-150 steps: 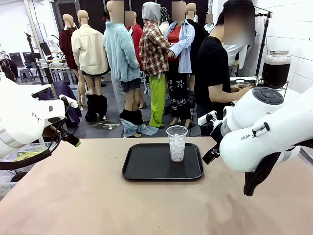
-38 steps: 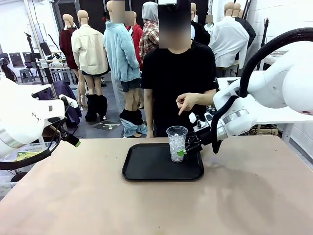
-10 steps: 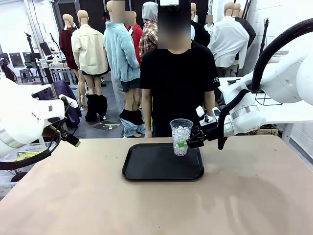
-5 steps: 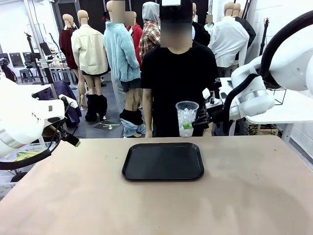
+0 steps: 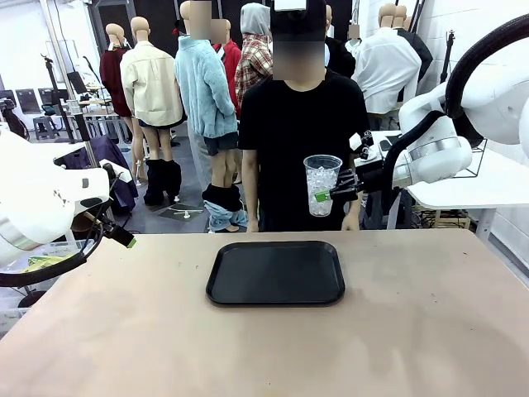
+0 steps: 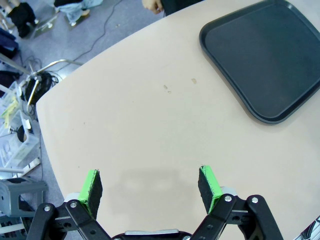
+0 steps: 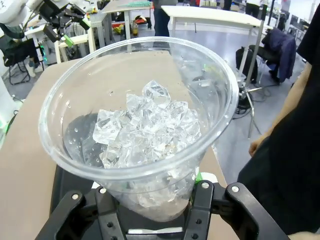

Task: Pour the drink into the iced cup.
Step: Open the gripper to release the iced cup you were holding.

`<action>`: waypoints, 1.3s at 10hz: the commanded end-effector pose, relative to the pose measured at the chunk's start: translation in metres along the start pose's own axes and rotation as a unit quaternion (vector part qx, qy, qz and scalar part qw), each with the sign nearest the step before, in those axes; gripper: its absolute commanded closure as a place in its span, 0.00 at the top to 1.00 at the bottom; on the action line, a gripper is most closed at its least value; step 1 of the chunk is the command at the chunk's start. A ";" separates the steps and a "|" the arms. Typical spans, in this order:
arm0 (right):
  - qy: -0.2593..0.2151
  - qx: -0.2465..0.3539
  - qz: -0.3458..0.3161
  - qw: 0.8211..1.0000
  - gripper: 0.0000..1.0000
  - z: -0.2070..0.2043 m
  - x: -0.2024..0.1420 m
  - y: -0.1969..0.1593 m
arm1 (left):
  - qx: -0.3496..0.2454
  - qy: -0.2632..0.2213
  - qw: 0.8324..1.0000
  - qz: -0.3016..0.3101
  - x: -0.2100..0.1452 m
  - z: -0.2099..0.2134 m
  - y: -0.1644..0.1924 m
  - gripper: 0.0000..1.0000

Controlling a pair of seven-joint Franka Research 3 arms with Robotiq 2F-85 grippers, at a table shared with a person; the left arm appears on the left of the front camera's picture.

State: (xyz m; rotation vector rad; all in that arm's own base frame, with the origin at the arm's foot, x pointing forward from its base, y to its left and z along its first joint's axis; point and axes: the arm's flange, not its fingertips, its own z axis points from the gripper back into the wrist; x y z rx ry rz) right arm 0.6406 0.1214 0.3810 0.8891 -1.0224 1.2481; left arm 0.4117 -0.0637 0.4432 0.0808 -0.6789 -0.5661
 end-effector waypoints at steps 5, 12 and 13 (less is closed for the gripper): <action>-0.004 0.008 -0.015 1.000 0.55 -0.002 0.001 -0.009 | 0.002 0.009 1.000 -0.001 0.001 0.003 0.001 1.00; 0.000 0.001 -0.007 1.000 0.55 0.000 -0.005 -0.001 | 0.002 0.009 1.000 -0.001 0.001 0.003 0.001 1.00; 0.000 0.001 -0.007 1.000 0.55 0.000 -0.005 -0.001 | 0.002 0.009 1.000 -0.001 0.001 0.003 0.001 1.00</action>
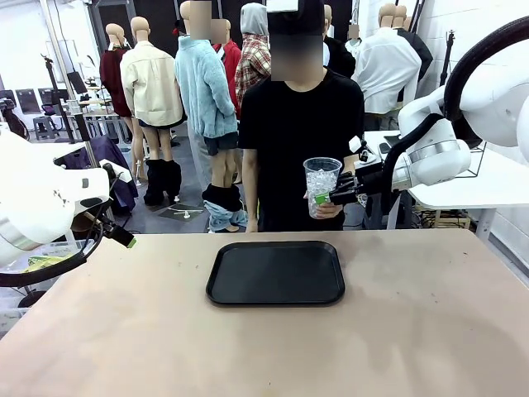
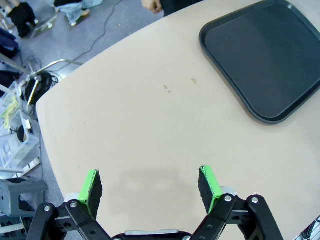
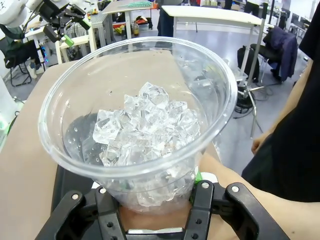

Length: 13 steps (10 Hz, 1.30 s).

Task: Pour the drink into the iced cup.
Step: Open the gripper to release the iced cup you were holding.

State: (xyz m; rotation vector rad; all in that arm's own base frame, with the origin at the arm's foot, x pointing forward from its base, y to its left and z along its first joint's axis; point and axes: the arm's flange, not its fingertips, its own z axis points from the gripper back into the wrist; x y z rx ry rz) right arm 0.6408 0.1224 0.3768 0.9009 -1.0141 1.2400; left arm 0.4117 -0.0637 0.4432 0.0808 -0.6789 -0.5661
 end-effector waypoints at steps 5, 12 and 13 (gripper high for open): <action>-0.002 -0.001 -0.010 1.000 0.68 0.002 0.000 0.001 | 0.002 0.009 1.000 -0.001 0.001 0.003 0.001 1.00; -0.010 -0.045 -0.012 0.999 1.00 0.044 -0.013 0.021 | 0.002 0.009 1.000 -0.001 0.001 0.003 0.001 1.00; -0.016 -0.056 -0.019 0.998 1.00 0.060 -0.021 0.032 | 0.002 0.009 1.000 -0.001 0.001 0.003 0.001 1.00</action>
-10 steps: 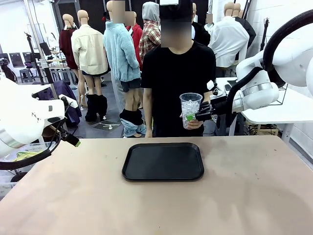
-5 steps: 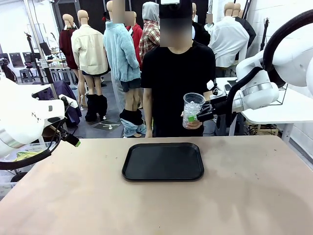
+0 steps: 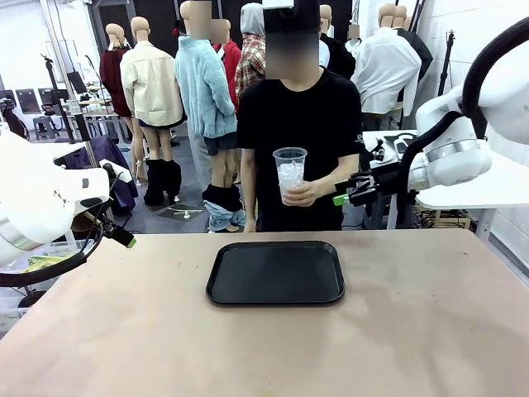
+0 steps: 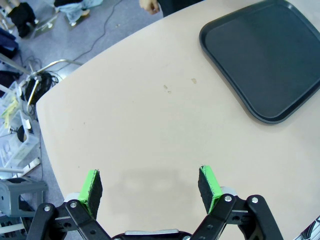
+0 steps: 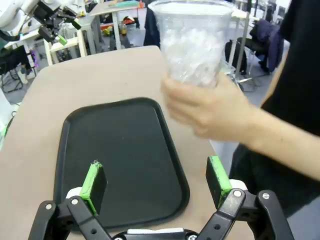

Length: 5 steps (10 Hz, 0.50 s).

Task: Pour the drink into the iced cup.
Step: Open the gripper to release the iced cup you were holding.

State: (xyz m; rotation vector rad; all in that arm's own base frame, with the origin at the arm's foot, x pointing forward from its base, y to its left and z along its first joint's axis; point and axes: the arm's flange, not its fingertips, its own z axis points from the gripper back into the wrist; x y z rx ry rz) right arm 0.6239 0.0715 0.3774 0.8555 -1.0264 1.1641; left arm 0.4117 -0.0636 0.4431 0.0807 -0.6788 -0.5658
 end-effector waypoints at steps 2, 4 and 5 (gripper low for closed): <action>-0.034 -0.012 -0.014 0.999 1.00 0.023 -0.022 0.049 | 0.002 0.009 1.000 -0.002 0.001 0.003 0.001 1.00; -0.046 -0.012 -0.022 0.999 1.00 0.006 -0.037 0.080 | 0.002 0.009 1.000 -0.002 0.001 0.003 0.001 1.00; -0.040 -0.008 -0.014 0.999 1.00 -0.011 -0.042 0.093 | 0.002 0.009 1.000 -0.002 0.001 0.003 0.001 1.00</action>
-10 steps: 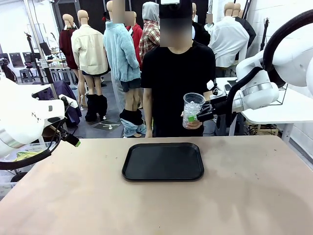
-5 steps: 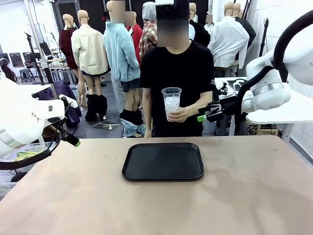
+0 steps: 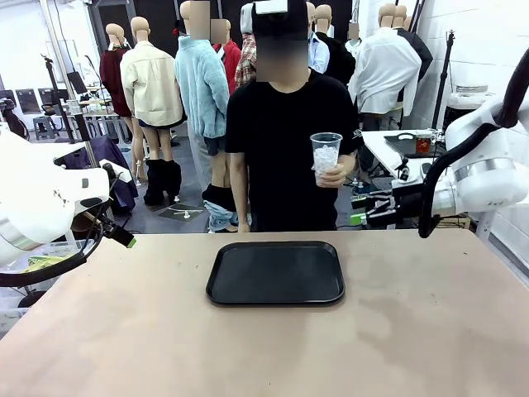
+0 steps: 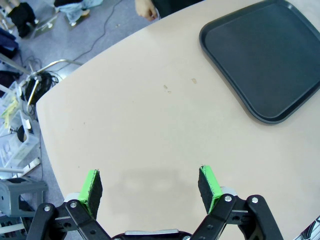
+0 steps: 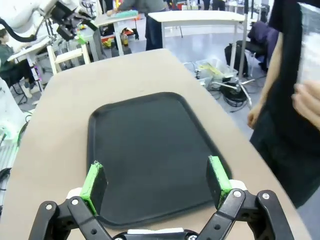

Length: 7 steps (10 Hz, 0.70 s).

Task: Pour the drink into the iced cup.
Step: Open the gripper to release the iced cup you were holding.

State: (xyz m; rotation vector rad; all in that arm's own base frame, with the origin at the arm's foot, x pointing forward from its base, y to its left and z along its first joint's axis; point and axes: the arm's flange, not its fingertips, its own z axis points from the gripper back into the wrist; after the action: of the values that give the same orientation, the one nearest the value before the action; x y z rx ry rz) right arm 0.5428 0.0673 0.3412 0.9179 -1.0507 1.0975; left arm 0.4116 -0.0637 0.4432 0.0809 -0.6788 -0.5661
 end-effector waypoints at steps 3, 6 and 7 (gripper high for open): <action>0.002 -0.011 0.009 1.000 1.00 -0.046 -0.012 0.037 | 0.002 0.009 1.000 -0.001 0.001 0.003 0.001 1.00; 0.005 0.011 0.000 1.000 1.00 -0.050 -0.013 0.035 | 0.002 0.009 1.000 -0.001 0.001 0.003 0.001 1.00; 0.005 0.011 0.000 1.000 1.00 -0.050 -0.013 0.035 | 0.002 0.009 1.000 -0.001 0.001 0.003 0.001 1.00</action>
State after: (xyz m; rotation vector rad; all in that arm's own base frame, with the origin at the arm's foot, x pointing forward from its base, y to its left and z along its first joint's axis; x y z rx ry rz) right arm 0.5166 0.1210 0.3177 0.9231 -1.0333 1.1202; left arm 0.4116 -0.0637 0.4431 0.0809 -0.6787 -0.5662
